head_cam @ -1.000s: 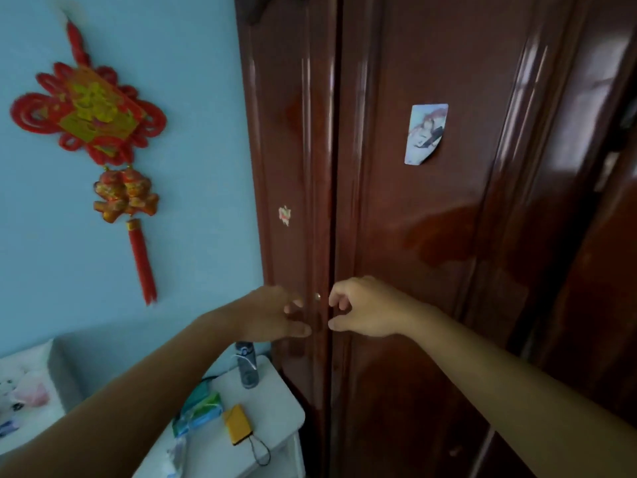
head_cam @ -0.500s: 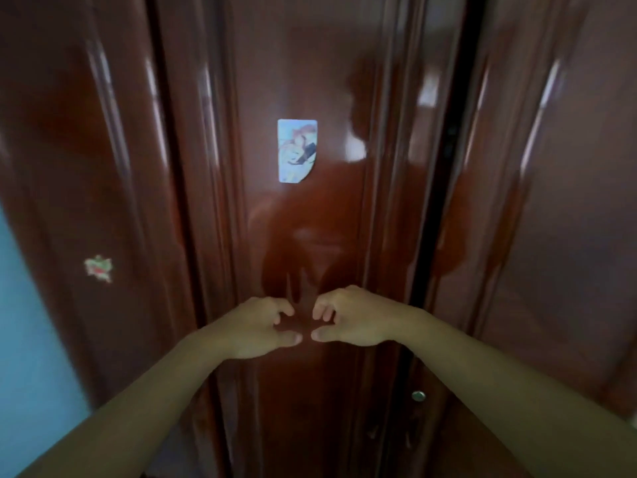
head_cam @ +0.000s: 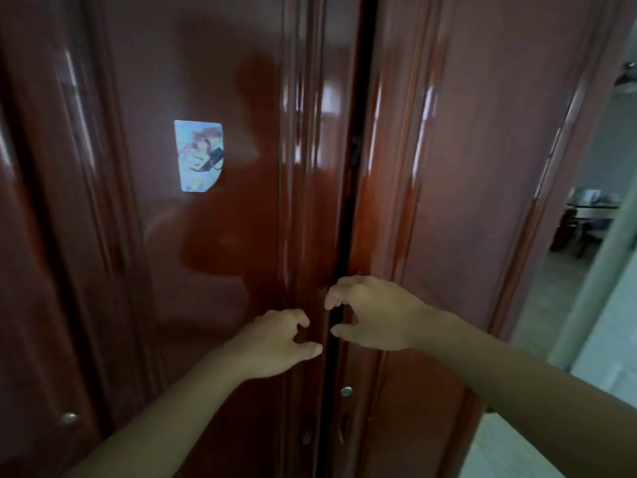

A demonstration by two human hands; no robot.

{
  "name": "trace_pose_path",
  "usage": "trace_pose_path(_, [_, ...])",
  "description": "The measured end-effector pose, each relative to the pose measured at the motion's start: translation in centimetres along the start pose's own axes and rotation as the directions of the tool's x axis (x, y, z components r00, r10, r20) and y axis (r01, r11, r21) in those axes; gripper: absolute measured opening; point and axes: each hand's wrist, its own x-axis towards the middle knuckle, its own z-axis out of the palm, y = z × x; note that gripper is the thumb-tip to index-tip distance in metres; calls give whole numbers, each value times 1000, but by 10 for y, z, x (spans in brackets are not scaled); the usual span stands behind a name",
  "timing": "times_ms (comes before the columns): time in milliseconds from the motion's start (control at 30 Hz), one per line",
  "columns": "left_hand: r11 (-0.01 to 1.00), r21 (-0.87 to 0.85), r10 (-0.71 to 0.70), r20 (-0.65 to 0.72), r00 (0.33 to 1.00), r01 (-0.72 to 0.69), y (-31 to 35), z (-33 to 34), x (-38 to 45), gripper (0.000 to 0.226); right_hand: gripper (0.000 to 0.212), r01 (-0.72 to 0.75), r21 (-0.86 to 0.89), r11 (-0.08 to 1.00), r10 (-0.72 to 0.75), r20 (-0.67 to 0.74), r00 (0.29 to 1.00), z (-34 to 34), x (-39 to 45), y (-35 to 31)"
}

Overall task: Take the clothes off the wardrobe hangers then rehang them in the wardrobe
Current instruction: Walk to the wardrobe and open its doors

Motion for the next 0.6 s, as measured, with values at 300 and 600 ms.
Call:
trace_pose_path(300, [876, -452, -43, -424, 905, -170, 46, 90, 8, 74, 27, 261, -752, 605, -317, 73, 945, -8, 15, 4])
trace_pose_path(600, [823, -546, -220, -558, 800, -155, 68, 135, 15, 81, 26, 244, -849, 469, -265, 128, 956, -4, 17, 1])
